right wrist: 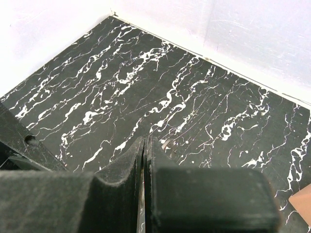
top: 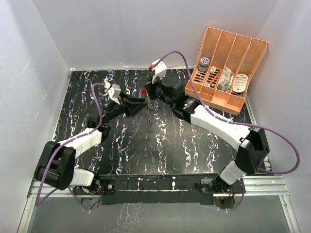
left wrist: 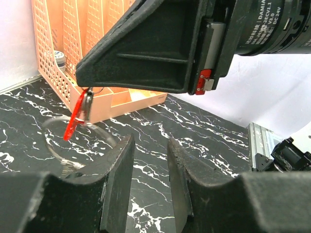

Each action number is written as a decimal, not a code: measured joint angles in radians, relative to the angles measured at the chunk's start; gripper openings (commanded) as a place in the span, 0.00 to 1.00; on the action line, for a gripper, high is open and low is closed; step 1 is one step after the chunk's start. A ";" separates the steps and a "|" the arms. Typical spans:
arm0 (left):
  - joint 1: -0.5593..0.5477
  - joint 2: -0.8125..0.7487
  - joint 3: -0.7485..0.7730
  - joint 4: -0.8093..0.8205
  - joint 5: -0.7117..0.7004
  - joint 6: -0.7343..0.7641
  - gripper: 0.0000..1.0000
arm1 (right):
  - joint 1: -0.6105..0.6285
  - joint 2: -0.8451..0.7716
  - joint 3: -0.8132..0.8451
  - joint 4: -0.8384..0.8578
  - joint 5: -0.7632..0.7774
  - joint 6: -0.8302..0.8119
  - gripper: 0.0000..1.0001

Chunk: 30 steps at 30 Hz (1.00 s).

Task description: Remove the keys from the keyring

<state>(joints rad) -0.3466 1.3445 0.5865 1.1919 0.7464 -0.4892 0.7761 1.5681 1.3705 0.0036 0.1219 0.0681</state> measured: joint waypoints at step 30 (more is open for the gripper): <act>-0.045 0.014 -0.038 0.079 -0.078 0.062 0.08 | 0.101 -0.090 -0.055 0.001 0.048 0.047 0.00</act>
<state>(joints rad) -0.3916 1.3582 0.5484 1.2713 0.6682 -0.4271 0.8768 1.4776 1.3159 0.0044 0.1703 0.1146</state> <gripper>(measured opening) 0.101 0.009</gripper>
